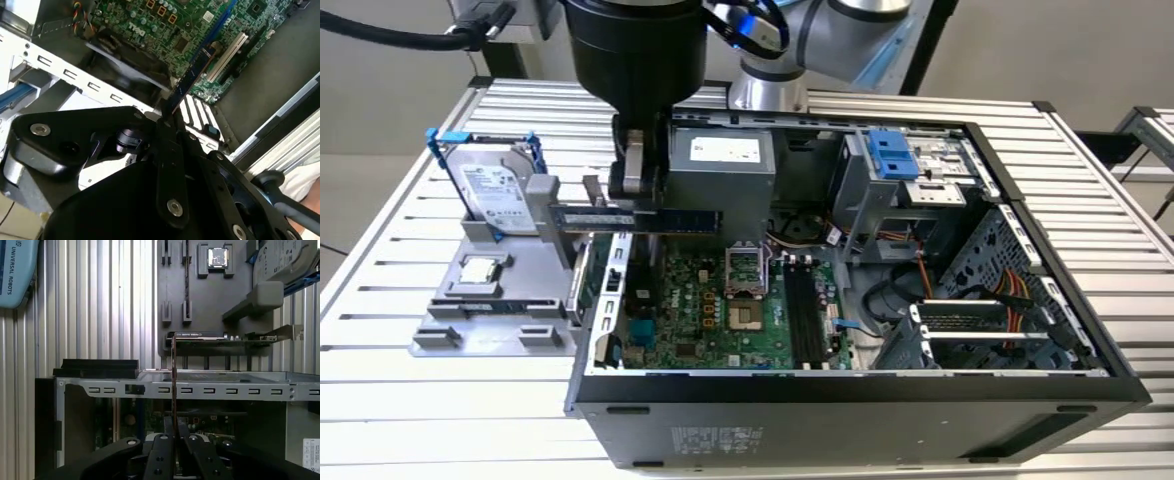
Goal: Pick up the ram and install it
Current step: 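Pick up the ram and move it above insertion slot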
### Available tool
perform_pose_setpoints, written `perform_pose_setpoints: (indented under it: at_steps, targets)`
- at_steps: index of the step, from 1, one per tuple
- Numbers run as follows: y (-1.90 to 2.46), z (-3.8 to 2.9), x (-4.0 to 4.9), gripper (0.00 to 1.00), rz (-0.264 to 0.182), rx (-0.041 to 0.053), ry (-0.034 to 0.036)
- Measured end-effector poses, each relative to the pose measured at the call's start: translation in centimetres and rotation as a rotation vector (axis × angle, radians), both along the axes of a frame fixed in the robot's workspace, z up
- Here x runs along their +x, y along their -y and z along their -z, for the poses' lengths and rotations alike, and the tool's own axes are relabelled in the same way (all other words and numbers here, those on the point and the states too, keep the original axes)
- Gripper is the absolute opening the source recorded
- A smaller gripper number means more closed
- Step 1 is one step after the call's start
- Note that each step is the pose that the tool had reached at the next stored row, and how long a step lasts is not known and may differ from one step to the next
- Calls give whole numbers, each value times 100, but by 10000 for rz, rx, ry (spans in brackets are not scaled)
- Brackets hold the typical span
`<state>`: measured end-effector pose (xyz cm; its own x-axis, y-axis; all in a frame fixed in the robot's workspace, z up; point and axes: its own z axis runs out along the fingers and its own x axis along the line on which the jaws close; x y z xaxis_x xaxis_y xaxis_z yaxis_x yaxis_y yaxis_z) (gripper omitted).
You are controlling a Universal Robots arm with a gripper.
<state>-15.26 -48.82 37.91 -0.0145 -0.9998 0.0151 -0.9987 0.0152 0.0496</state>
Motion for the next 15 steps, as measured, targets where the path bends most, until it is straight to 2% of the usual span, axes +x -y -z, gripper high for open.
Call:
perform_pose_setpoints:
  at_steps: [15]
  targets:
    - [0, 0, 315, 0, 1, 1, -7]
